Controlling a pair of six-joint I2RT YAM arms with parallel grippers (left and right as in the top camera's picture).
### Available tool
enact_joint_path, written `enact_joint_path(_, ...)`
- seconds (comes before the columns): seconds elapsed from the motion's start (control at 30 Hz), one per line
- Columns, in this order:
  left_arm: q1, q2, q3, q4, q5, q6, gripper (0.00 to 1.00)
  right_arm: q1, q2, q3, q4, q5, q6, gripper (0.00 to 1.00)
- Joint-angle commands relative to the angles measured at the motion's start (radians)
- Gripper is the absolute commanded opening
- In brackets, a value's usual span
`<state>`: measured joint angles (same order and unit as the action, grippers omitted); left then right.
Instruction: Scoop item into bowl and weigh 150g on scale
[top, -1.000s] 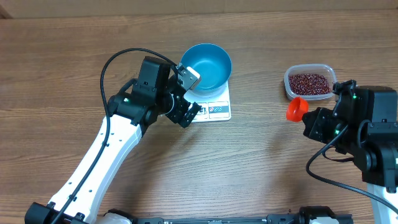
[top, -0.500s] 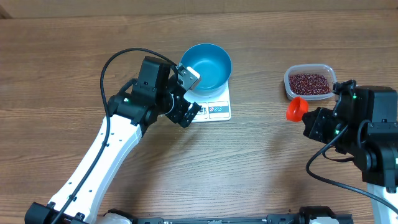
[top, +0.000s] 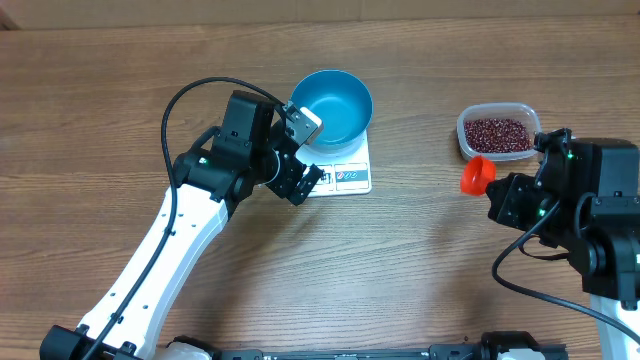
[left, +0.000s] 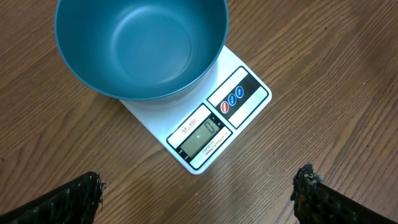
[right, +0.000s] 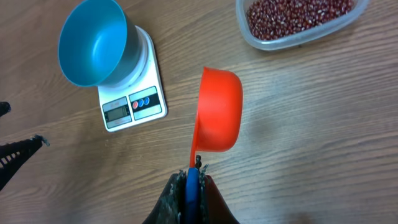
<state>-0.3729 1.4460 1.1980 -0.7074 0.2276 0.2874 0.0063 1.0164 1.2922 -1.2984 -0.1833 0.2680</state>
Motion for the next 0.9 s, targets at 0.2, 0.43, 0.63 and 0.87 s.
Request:
enact_joint_path(0.2,0.002,-0.002,0.021,0.005,-0.006,0.004,1.0,-0.004,-0.004,0.031,0.012,-0.001,-0.008,0.04)
enact_joint_path(0.43,0.002,-0.002,0.021,0.005,-0.005,0.004,1.0,-0.004,-0.005,0.031,0.013,-0.023,-0.008,0.04)
enact_joint_path(0.63,0.002,-0.002,0.021,0.005,-0.006,0.004,1.0,-0.004,-0.005,0.031,0.009,-0.023,-0.008,0.04)
enact_joint_path(0.87,0.002,-0.002,0.021,0.005,-0.006,0.004,1.0,-0.023,-0.008,0.032,0.012,0.007,-0.011,0.04)
